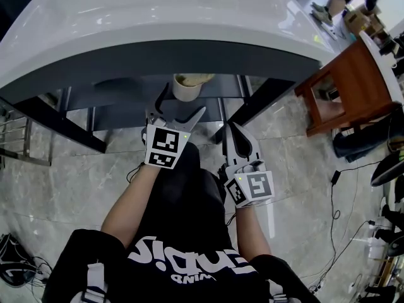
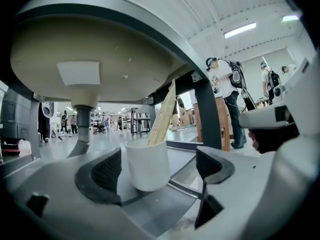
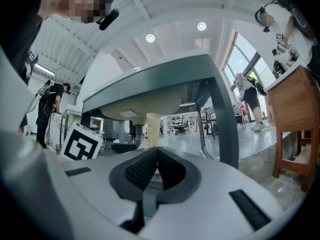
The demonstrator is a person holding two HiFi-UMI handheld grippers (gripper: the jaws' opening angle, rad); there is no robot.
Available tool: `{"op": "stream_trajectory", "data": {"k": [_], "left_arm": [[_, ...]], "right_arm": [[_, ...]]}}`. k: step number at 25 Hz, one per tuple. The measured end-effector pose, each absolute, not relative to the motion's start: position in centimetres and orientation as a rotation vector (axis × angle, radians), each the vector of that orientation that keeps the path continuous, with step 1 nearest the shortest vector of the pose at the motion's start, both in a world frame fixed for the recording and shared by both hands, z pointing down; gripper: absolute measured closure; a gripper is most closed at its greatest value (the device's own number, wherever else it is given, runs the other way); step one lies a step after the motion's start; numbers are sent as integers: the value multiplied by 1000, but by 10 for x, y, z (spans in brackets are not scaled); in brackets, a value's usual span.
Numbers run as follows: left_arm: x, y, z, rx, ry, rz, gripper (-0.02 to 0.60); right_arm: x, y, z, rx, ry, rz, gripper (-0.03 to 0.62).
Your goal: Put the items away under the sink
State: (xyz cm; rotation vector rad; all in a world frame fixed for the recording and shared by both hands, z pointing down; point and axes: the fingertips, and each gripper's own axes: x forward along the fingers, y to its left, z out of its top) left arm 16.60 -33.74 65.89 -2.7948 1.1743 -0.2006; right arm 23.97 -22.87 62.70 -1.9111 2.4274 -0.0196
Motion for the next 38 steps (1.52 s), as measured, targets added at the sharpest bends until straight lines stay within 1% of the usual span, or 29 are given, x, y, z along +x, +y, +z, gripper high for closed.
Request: {"op": "stream_trajectory", "data": {"k": [2, 3, 4, 5, 6, 7, 10, 11, 19, 25, 28, 32, 38], "left_arm": [[161, -327, 660, -2833, 1146, -194, 97], [159, -323, 660, -2847, 1133, -192, 116], [157, -318, 659, -2852, 1124, -189, 183], [154, -315, 659, -2848, 1121, -186, 302], [152, -311, 659, -2842, 1119, -186, 375], [150, -308, 659, -2840, 1115, -187, 409], [144, -301, 660, -2842, 1116, -186, 541], [142, -300, 660, -2849, 1115, -184, 560], [142, -276, 651, -2926, 990, -181, 561], [133, -236, 614, -3017, 912, -193, 562], [115, -211, 572, -3059, 878, -203, 563], [124, -192, 501, -3089, 828, -228, 563], [124, -187, 375, -3089, 808, -267, 563]], "right_arm": [[236, -229, 626, -1910, 2429, -18, 576], [235, -229, 626, -1909, 2429, -18, 576], [233, -228, 626, -1907, 2430, -19, 576], [232, -228, 626, -1904, 2432, -19, 576], [231, -227, 626, -1902, 2433, -19, 576], [229, -226, 626, -1901, 2435, -19, 576], [224, -226, 626, -1897, 2442, -19, 576], [222, -227, 627, -1895, 2445, -20, 576], [210, -232, 631, -1878, 2466, -70, 576], [200, -214, 595, -1877, 2475, -209, 576], [184, -196, 565, -1872, 2494, -315, 576], [182, -180, 510, -1845, 2553, -395, 576], [183, -180, 388, -1835, 2579, -423, 576]]}}
